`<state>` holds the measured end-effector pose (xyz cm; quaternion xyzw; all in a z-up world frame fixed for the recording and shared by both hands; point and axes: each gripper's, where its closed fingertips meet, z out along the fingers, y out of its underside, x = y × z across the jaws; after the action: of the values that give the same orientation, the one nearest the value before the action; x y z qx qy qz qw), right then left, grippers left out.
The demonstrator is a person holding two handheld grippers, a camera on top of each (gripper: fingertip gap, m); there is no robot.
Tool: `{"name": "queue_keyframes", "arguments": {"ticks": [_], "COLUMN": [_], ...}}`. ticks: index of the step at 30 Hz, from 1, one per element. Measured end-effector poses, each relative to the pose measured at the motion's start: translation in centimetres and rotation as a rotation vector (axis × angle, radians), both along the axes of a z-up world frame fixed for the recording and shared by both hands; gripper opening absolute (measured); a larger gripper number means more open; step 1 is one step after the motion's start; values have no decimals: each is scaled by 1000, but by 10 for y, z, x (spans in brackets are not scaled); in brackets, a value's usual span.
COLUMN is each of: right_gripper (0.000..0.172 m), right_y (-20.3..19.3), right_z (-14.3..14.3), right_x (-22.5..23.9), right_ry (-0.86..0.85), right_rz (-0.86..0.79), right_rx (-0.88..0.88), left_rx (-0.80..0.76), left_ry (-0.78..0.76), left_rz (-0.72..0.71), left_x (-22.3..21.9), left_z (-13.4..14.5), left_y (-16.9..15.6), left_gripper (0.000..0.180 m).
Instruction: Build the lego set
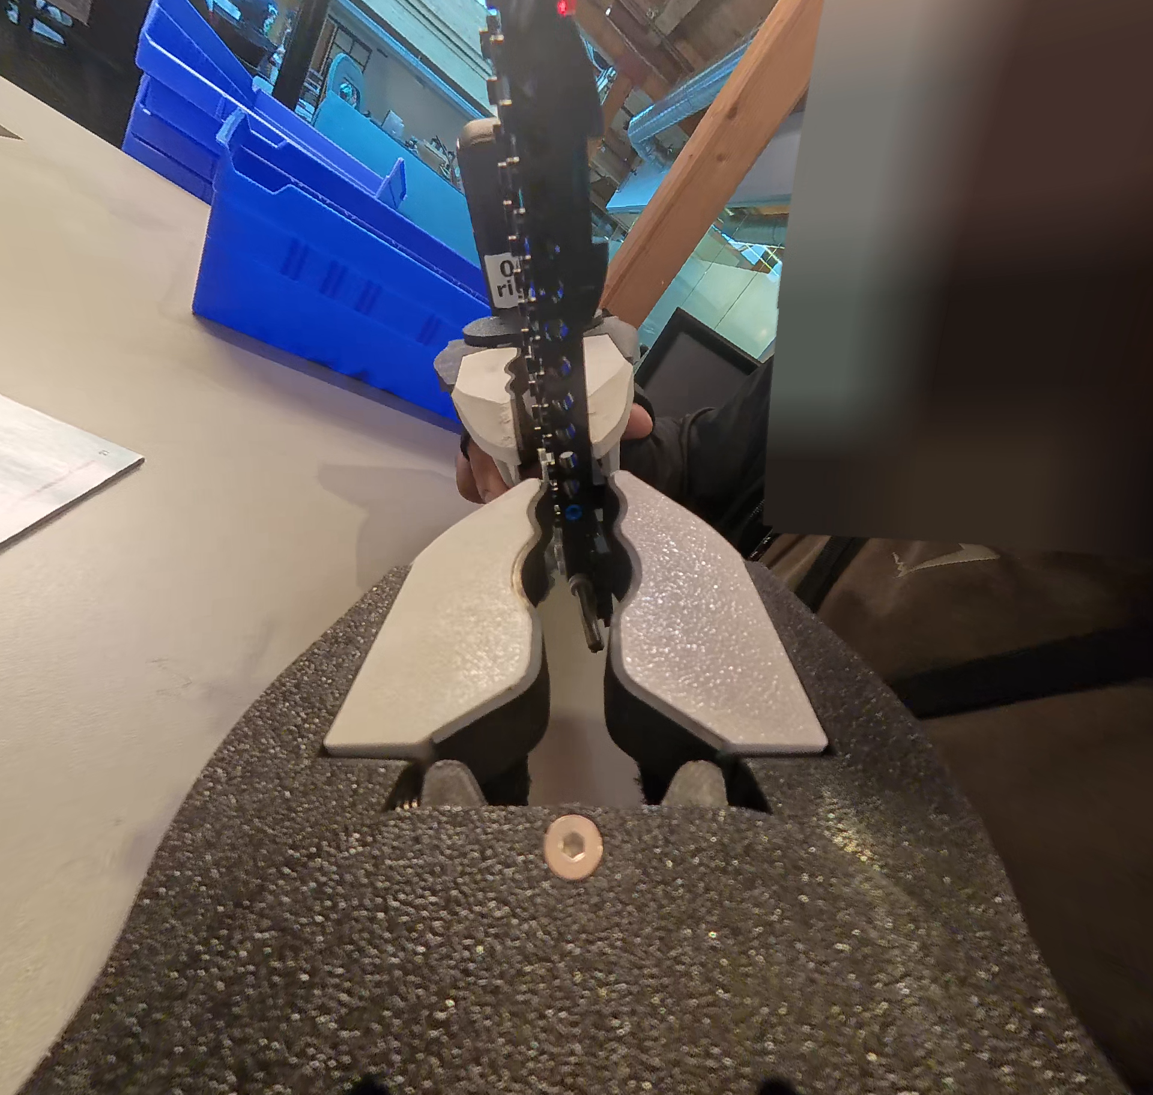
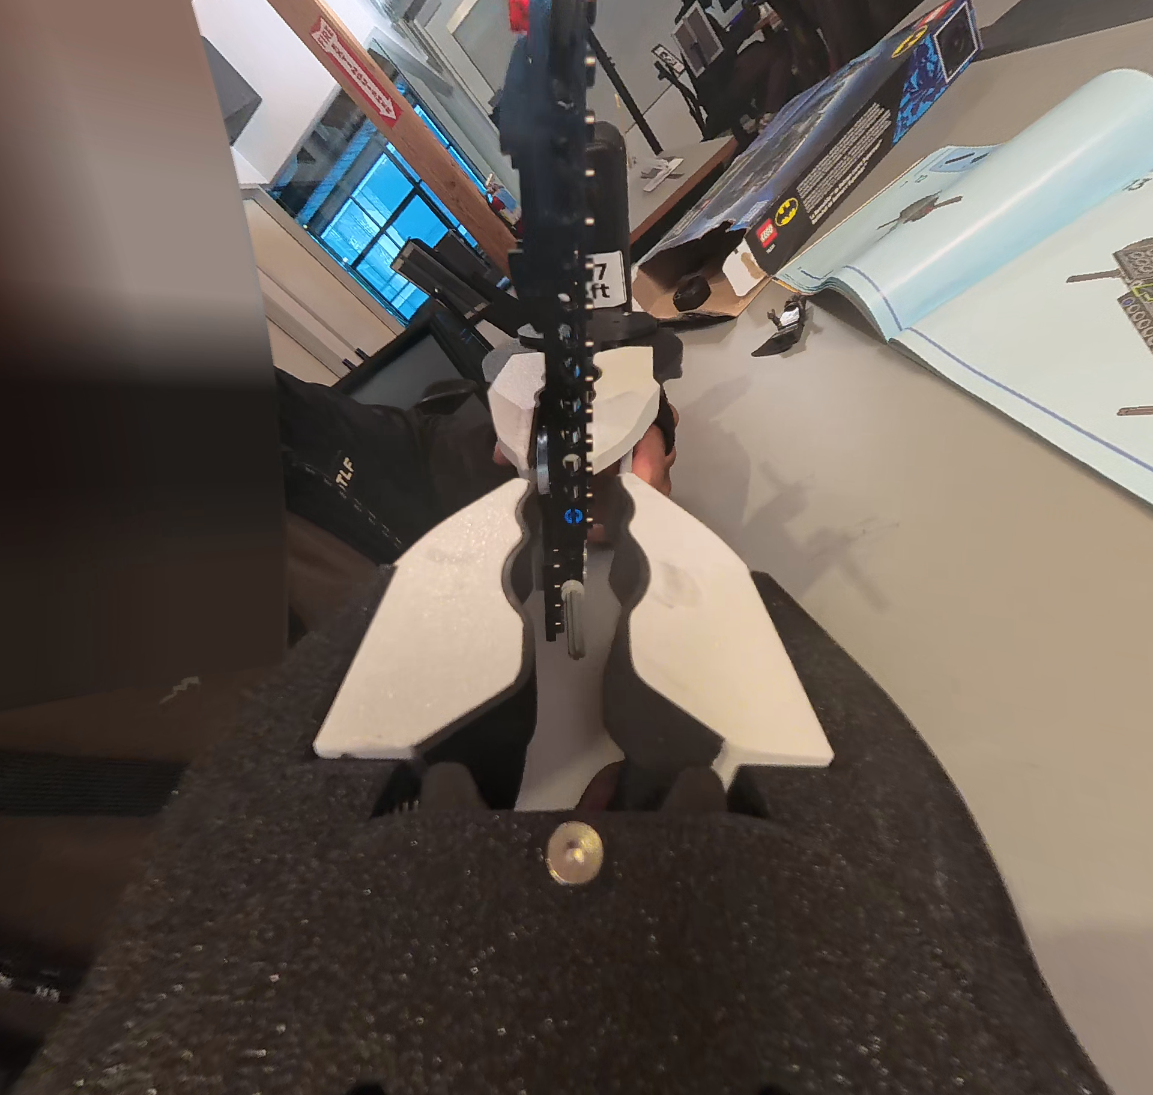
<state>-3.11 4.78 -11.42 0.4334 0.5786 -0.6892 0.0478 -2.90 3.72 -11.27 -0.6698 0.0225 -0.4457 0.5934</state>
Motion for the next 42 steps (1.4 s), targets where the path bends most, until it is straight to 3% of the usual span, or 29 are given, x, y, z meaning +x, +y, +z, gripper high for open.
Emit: {"name": "queue_keyframes", "arguments": {"ticks": [13, 23, 33, 42], "right_gripper": [24, 17, 16, 16], "right_y": [-5, -11, -11, -9], "right_z": [-4, -2, -6, -10], "right_x": [0, 3, 3, 0], "right_ry": [36, 86, 29, -113], "right_rz": [-18, -13, -8, 0], "right_rx": [75, 84, 46, -114], "left_rx": [-1, -13, -30, -94], "left_ry": [48, 53, 38, -40], "left_rz": [-6, -18, -33, 8], "left_x": [5, 9, 9, 5], "left_z": [-3, -4, -6, -9], "left_y": [0, 0, 0, 9], "left_gripper": [15, 15, 15, 23]}}
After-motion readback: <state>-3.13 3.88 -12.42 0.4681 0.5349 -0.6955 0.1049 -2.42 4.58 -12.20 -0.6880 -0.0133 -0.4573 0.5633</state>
